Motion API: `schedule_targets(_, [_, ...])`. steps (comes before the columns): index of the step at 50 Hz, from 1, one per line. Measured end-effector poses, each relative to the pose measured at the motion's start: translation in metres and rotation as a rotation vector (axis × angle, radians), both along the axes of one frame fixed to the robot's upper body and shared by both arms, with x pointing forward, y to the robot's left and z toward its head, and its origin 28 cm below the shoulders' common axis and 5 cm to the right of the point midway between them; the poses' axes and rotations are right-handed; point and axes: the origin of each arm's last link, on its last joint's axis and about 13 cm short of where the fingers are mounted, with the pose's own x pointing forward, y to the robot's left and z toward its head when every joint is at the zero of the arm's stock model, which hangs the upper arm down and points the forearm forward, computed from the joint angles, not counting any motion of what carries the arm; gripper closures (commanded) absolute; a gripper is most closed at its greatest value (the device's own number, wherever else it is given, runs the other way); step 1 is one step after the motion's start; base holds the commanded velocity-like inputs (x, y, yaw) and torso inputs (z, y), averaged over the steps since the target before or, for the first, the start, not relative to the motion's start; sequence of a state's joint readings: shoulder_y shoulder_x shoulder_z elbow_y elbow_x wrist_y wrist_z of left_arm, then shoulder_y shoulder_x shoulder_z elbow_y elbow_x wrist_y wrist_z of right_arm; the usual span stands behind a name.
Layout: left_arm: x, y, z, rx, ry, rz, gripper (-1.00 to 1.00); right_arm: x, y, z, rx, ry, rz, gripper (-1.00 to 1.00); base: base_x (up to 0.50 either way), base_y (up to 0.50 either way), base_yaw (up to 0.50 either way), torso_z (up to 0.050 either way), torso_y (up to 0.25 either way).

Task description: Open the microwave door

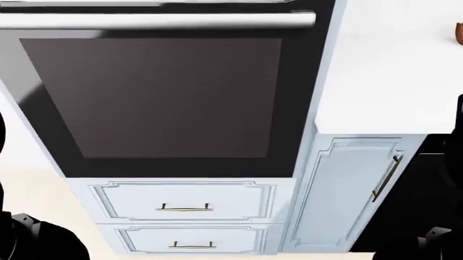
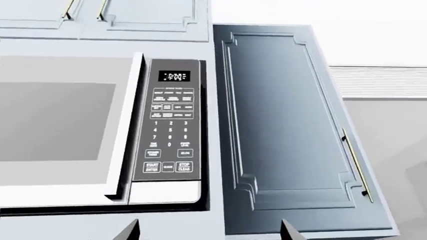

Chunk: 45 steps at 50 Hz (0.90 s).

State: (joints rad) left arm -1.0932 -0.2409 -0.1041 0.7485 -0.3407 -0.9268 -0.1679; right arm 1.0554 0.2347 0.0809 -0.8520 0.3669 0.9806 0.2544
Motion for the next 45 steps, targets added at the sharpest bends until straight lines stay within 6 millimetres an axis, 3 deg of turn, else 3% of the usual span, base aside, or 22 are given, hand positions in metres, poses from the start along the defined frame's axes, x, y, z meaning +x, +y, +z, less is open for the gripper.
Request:
schedule_targets(21, [-0.0024, -0.0012, 0.0013, 0.006, 0.001, 0.0, -1.0, -0.0026, 0.0001, -0.0008, 0.002, -0.007, 0.012, -1.0, 0.5, -0.11, 0.0, 0.0, 0.0])
schedule_targets(27, [-0.0027, -0.0019, 0.0023, 0.009, 0.0, 0.0, -1.0, -0.003, -0.0001, -0.0007, 0.003, -0.006, 0.013, -1.0, 0.0, -0.01, 0.0, 0.0, 0.003])
schedule_targets(45, [-0.0053, -0.0029, 0.005, 0.012, -0.005, -0.001, -1.0, -0.0035, -0.0002, -0.0016, 0.016, 0.004, 0.031, -1.0, 0.0, -0.5, 0.0, 0.0, 0.0])
